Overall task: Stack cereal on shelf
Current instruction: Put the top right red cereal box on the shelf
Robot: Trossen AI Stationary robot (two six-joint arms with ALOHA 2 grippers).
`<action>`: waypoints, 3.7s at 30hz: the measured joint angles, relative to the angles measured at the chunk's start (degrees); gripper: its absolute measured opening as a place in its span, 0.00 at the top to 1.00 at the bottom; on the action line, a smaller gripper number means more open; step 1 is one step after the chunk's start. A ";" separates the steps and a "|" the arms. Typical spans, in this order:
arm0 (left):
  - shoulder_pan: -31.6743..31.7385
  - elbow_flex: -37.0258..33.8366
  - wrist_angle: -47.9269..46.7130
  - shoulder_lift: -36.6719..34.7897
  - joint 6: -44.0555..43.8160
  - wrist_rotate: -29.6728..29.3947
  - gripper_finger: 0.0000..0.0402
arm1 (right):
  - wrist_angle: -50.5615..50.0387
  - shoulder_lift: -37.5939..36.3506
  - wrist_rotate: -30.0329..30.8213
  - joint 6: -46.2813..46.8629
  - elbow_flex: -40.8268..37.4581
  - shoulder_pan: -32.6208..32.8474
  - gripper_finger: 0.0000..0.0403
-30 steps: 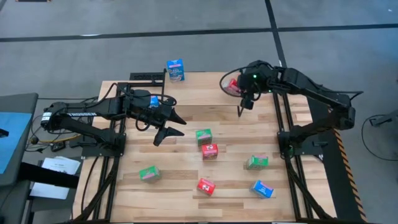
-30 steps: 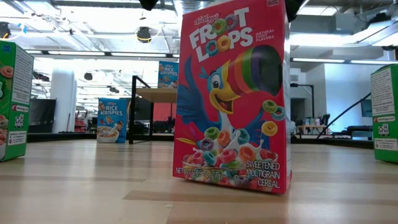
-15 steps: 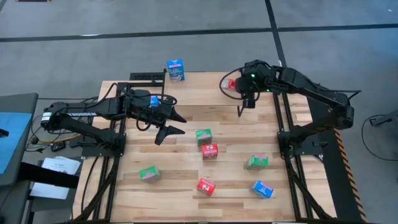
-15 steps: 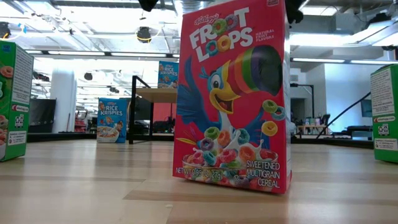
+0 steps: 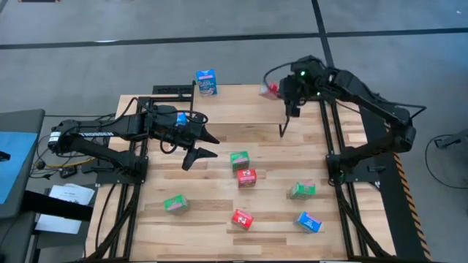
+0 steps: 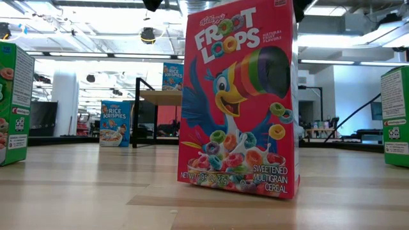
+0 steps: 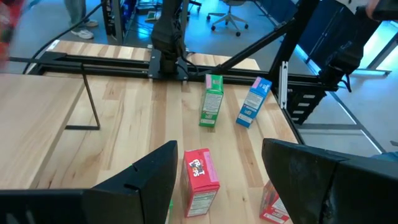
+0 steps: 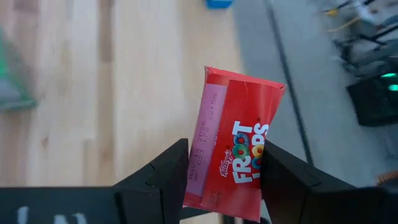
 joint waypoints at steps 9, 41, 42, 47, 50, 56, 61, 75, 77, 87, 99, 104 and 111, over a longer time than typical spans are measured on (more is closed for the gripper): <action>0.02 0.00 0.00 0.00 0.75 0.00 0.44 | 1.71 0.34 -7.01 1.11 3.55 -7.28 0.52; 0.01 0.00 -0.04 0.00 -0.17 0.00 0.44 | -8.72 7.35 -10.46 3.06 4.28 -9.08 0.51; 0.01 -0.01 -0.04 0.00 -0.18 0.00 0.44 | -8.80 7.37 -10.46 3.06 4.28 -9.10 0.51; 0.02 0.00 -0.04 0.00 -0.17 0.00 0.44 | -8.96 7.41 -10.46 2.99 4.28 -9.12 0.49; 0.00 0.00 -0.04 0.00 -0.17 0.00 0.44 | -8.96 7.41 -10.46 2.80 4.28 -9.10 0.48; 0.02 0.00 -0.04 0.00 -0.17 0.00 0.44 | -9.02 7.41 -10.46 2.67 4.28 -9.10 0.46; 0.02 -0.01 -0.03 0.00 -0.15 0.00 0.44 | -9.11 7.44 -10.46 2.60 4.28 -9.10 0.46; 0.02 0.00 -0.04 0.00 -0.15 0.00 0.44 | -8.15 7.46 -10.46 2.58 4.28 -9.10 0.46; 0.02 0.00 -0.04 0.00 -0.15 0.00 0.44 | -8.01 7.46 -10.46 2.60 4.28 -9.10 0.46; 0.02 0.00 -0.04 0.00 -0.61 0.00 0.44 | -5.50 7.46 -9.10 4.48 4.28 -9.10 0.41; 0.02 0.00 -0.04 0.00 -0.72 0.00 0.44 | -5.61 7.46 -8.76 4.09 4.28 -9.10 0.34; 0.02 0.00 -0.04 0.00 -0.81 -0.02 0.44 | -5.63 7.42 -8.76 4.11 4.28 -9.10 0.34; 0.00 0.00 -0.04 0.00 -0.81 0.00 0.44 | -5.81 5.80 -8.71 4.57 4.26 -8.29 0.34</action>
